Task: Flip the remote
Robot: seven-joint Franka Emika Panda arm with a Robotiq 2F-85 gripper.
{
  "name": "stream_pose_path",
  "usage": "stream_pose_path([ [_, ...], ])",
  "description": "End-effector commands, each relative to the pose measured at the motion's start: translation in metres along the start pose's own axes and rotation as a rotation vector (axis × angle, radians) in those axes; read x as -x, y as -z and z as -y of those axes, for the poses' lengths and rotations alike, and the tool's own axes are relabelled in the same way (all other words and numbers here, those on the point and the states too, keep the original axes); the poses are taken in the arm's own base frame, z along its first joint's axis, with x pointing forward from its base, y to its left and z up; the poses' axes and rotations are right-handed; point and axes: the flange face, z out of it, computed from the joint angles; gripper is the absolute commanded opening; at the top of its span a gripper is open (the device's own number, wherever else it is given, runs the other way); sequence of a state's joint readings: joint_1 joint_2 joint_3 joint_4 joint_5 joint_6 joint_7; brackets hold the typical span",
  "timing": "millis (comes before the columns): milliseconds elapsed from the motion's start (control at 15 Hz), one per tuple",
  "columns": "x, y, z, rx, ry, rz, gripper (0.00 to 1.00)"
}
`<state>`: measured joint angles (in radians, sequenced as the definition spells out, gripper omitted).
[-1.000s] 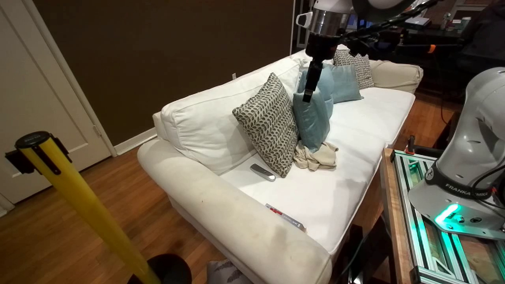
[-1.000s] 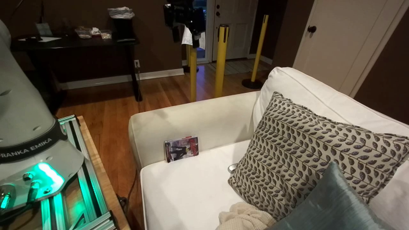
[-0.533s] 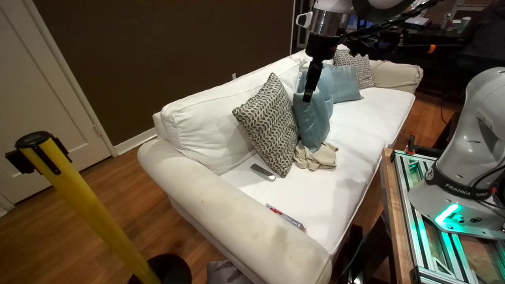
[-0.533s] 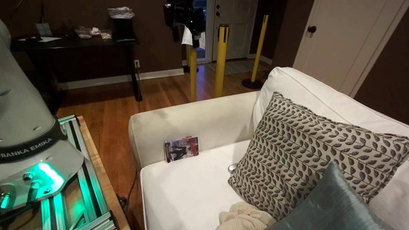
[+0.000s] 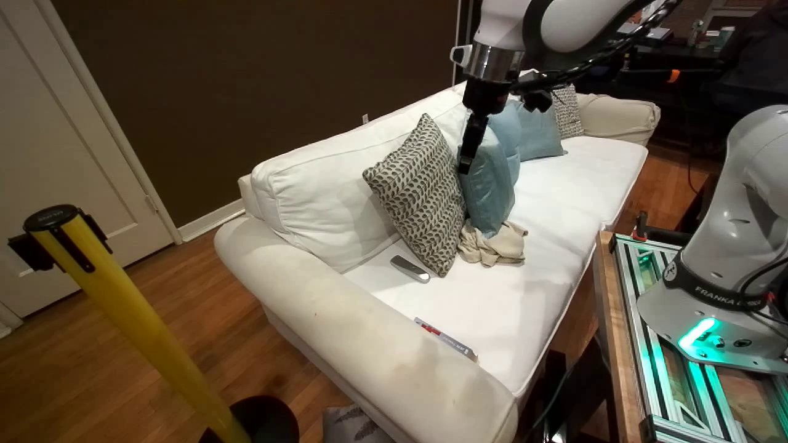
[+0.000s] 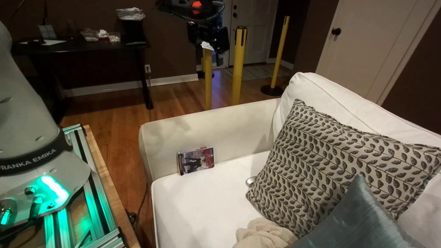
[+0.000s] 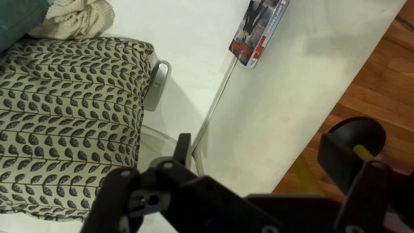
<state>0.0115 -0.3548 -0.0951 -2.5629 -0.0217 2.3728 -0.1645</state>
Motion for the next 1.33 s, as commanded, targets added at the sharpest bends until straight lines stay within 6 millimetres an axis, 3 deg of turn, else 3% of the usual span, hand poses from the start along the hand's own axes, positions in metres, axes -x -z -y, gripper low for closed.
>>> stream_pose_path([
  [0, -0.014, -0.038, -0.022, 0.011, -0.016, -0.031, 1.00],
  [400, -0.035, -0.099, -0.057, 0.072, -0.173, -0.107, 1.00],
  [600, -0.039, -0.133, -0.061, 0.041, -0.235, -0.060, 1.00],
  [933, -0.029, -0.201, -0.058, 0.046, -0.214, 0.006, 1.00],
  [1267, -0.013, -0.265, -0.070, 0.064, -0.283, 0.036, 1.00],
])
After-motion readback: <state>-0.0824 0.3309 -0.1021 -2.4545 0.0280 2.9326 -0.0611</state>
